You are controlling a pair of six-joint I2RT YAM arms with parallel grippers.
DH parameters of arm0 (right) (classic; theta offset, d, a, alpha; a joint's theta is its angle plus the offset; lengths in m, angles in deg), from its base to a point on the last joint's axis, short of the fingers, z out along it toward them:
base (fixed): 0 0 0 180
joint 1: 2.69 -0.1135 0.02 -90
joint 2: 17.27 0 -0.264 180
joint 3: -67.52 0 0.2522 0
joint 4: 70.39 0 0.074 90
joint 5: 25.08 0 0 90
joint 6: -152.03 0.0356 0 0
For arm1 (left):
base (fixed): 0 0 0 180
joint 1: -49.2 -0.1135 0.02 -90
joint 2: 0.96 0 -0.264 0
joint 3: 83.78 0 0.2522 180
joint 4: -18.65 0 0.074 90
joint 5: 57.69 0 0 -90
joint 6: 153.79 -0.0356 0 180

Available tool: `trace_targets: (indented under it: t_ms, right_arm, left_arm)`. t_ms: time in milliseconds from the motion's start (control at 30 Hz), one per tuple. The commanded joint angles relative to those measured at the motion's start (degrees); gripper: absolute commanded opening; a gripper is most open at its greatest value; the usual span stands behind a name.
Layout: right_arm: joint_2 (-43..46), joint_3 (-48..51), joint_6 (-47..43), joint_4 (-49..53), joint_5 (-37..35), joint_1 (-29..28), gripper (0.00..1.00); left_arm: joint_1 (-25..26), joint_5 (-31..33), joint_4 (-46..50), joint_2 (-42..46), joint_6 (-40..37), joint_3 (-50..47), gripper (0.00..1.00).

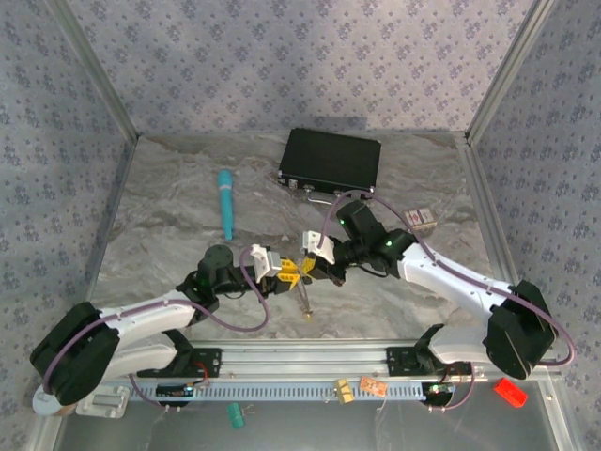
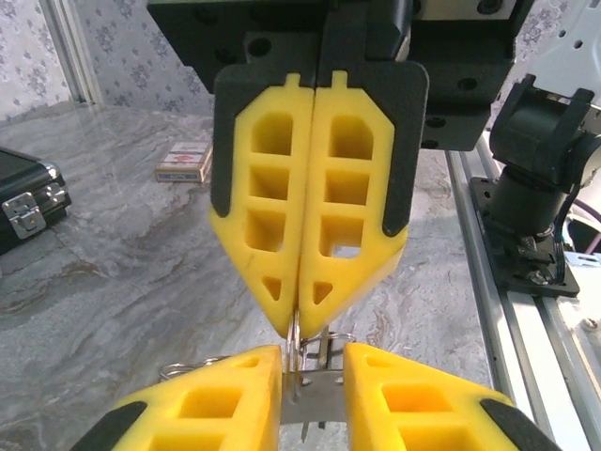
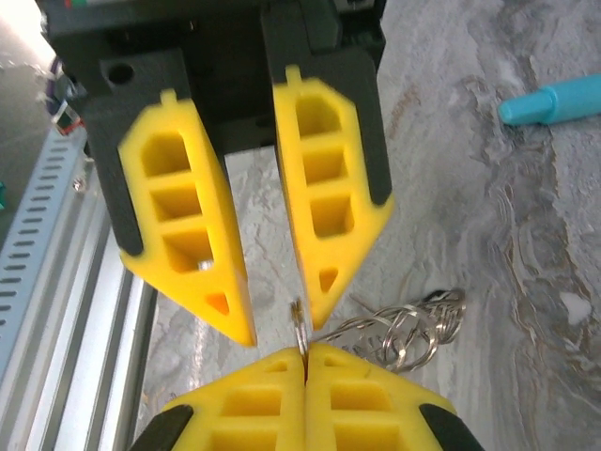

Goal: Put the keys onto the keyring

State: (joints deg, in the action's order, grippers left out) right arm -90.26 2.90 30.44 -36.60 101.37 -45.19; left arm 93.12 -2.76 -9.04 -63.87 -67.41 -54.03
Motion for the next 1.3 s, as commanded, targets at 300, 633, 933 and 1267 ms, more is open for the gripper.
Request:
trace_targets:
  t_ms: [300, 633, 933, 1267]
  right_arm:
    - [-1.4, -7.0, -5.5, 9.3, -8.5, -4.4, 0.0]
    - [-1.6, -7.3, -5.0, 8.1, -8.4, -5.3, 0.0]
    - [-0.7, -6.9, -4.2, 6.7, -6.6, -4.8, 0.0]
    - [2.4, -3.6, -0.4, 1.0, -3.6, -2.3, 0.14]
  left_arm:
    - [0.1, -1.2, 3.1, 0.2, -2.0, 2.6, 0.19]
    - [0.0, -1.3, 3.3, -0.4, -2.2, 2.9, 0.2]
    - [0.0, -1.7, 2.9, -2.1, -2.3, 3.3, 0.13]
    - [0.0, -1.5, 1.1, -2.3, -2.1, 2.9, 0.0]
